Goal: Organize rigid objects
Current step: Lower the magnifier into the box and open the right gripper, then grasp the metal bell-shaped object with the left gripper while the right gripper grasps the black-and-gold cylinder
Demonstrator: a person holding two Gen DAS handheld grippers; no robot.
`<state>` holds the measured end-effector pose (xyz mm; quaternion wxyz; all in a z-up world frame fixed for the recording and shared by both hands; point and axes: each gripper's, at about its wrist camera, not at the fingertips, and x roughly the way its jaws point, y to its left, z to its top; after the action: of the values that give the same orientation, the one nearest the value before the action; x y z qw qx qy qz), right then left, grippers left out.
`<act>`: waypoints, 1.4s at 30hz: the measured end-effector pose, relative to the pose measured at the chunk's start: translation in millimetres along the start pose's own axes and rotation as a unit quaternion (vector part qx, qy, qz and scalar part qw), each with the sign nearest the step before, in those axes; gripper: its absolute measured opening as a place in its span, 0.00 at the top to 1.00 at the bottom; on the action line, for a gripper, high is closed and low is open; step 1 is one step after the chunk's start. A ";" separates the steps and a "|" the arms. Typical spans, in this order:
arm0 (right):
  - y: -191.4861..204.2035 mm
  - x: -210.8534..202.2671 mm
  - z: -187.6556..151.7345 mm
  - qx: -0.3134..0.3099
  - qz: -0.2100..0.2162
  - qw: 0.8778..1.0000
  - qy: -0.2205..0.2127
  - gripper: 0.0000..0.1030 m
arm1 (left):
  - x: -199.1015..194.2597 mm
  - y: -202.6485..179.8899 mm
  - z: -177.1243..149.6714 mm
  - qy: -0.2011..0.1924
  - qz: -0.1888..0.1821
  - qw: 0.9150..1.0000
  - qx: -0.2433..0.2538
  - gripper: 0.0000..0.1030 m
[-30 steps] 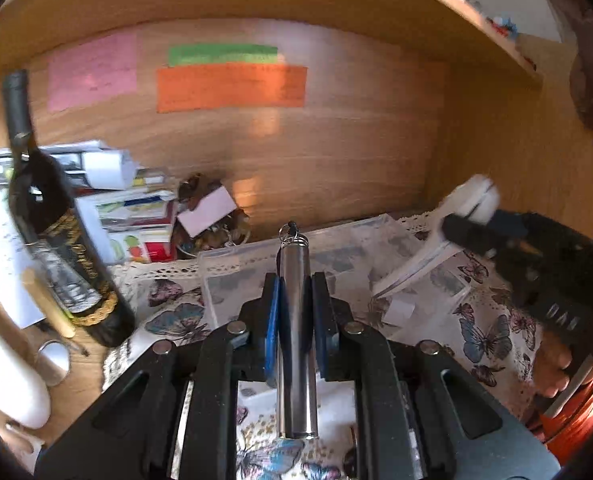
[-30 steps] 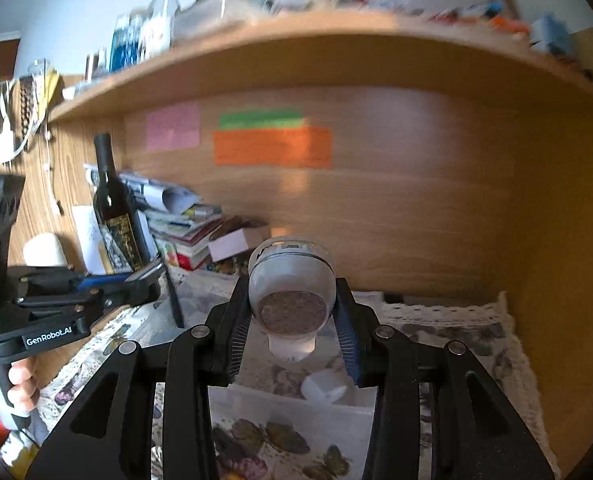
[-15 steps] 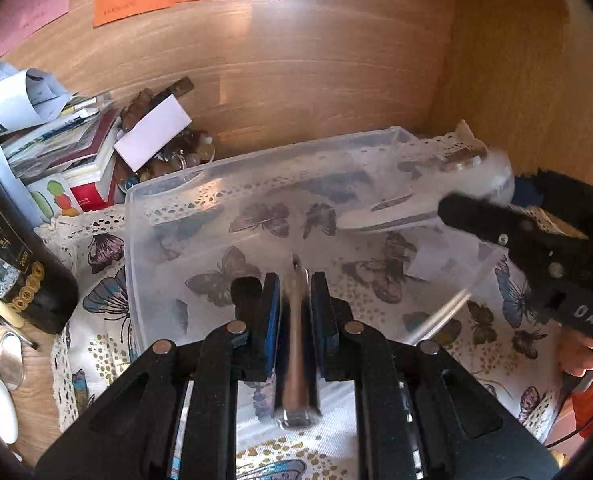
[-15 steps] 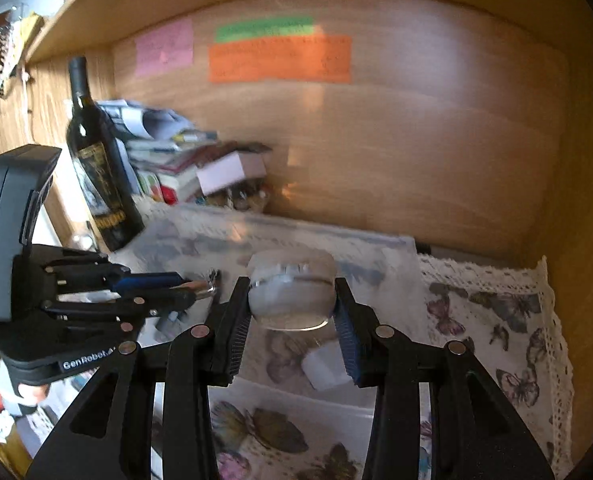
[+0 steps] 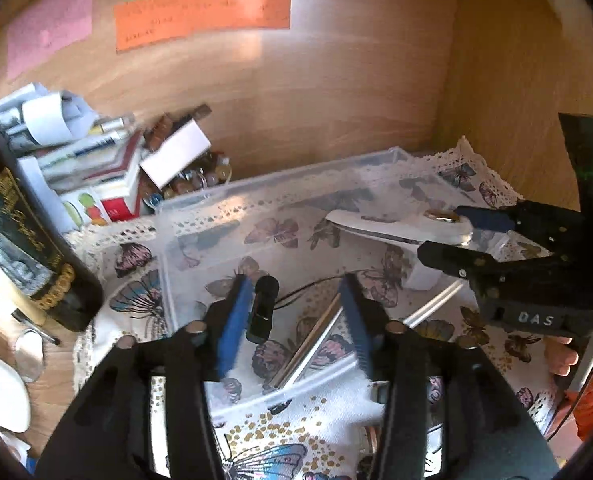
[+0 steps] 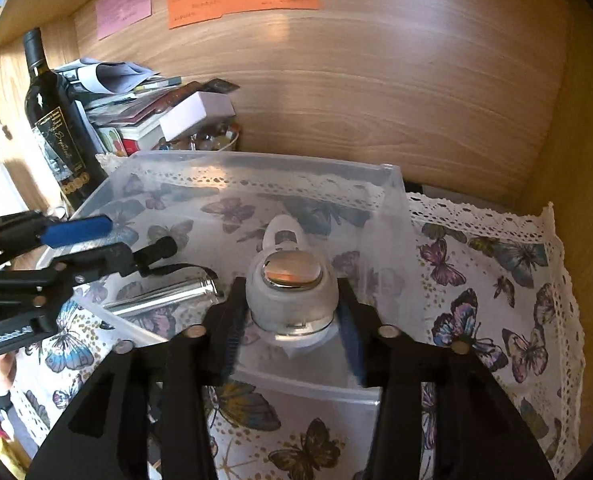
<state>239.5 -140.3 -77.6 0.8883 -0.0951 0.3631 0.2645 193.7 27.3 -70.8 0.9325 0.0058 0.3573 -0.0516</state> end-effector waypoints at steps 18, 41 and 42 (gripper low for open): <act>23.9 -80.8 -20.2 -0.036 -0.014 0.992 -0.120 0.17 | -88.3 -17.4 -20.2 -0.089 0.031 0.996 0.005 0.01; 50.7 -23.4 -93.6 -0.077 0.059 0.995 -0.003 0.45 | -29.5 -32.3 -106.4 0.070 -0.059 0.996 -0.009 0.31; 53.4 -20.0 -93.8 -0.082 0.064 0.995 0.004 0.49 | -27.9 -33.8 -106.9 0.073 -0.059 0.996 -0.006 0.35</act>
<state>143.0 -137.3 -129.8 0.8573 -0.1458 0.3491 0.3492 98.5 1.3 -130.9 0.8993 -0.0176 0.4244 -0.1040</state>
